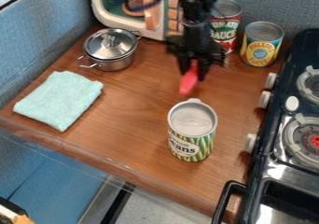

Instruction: Move red fork from left middle table to right middle of table

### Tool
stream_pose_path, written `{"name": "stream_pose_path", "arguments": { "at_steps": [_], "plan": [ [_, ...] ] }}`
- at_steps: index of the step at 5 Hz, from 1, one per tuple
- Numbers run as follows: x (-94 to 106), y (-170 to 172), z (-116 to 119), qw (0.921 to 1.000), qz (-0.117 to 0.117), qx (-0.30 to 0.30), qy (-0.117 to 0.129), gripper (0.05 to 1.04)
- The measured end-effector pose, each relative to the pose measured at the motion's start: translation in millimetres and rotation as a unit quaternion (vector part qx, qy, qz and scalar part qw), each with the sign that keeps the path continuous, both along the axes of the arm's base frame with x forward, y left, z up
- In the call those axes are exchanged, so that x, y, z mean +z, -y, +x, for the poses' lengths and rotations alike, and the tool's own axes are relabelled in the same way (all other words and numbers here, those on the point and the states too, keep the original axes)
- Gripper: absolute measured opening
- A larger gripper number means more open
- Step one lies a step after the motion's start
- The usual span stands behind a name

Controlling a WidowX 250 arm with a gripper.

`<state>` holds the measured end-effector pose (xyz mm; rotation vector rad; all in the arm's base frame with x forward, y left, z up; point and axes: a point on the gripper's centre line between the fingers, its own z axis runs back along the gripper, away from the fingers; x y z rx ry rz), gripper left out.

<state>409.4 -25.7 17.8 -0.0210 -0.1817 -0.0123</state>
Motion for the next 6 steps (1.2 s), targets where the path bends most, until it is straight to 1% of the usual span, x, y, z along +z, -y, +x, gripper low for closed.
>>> {"name": "stream_pose_path", "arguments": {
  "at_steps": [1, 2, 3, 4, 5, 6],
  "plan": [
    [-0.9, 18.9, -3.2, 0.9999, 0.012, -0.009, -0.004, 0.38],
    [-17.1, 31.4, -8.3, 0.9995, 0.012, 0.0, -0.03, 0.38],
    [-18.0, 33.7, -2.6, 0.9992, 0.005, 0.019, -0.035, 0.38],
    [-14.3, 31.4, 0.7, 0.9989, 0.007, 0.035, -0.03, 0.474],
    [-13.4, 28.0, 0.4, 0.9986, 0.016, 0.041, -0.028, 0.751],
    [17.7, 28.6, 5.8, 0.9991, 0.008, 0.041, 0.01, 0.992]
  ]
}}
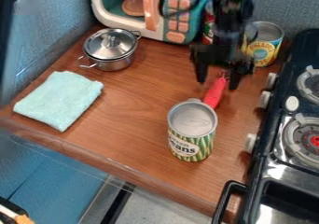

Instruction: Move red fork from left middle table to right middle of table

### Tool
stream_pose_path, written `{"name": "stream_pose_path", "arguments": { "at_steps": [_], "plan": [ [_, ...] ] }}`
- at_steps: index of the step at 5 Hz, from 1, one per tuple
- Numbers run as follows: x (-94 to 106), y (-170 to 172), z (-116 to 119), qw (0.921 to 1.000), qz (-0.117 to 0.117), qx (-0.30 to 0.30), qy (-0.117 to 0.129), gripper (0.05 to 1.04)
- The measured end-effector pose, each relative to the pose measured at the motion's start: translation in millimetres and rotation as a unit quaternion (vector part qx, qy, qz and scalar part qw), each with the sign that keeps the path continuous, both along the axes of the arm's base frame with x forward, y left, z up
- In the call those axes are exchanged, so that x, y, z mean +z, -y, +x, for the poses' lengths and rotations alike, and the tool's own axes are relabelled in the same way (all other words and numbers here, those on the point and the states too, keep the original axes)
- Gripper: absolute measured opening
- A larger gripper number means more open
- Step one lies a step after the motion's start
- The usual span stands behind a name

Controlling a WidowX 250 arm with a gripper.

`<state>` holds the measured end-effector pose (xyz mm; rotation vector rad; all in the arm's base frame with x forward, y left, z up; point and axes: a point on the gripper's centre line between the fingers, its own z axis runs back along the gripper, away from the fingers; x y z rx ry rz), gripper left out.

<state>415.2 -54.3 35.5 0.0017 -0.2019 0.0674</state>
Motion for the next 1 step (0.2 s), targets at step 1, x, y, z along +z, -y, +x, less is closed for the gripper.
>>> {"name": "stream_pose_path", "arguments": {
  "at_steps": [1],
  "plan": [
    [28.5, 0.6, 2.0, 0.9995, -0.006, -0.005, 0.031, 1.004]
  ]
}}
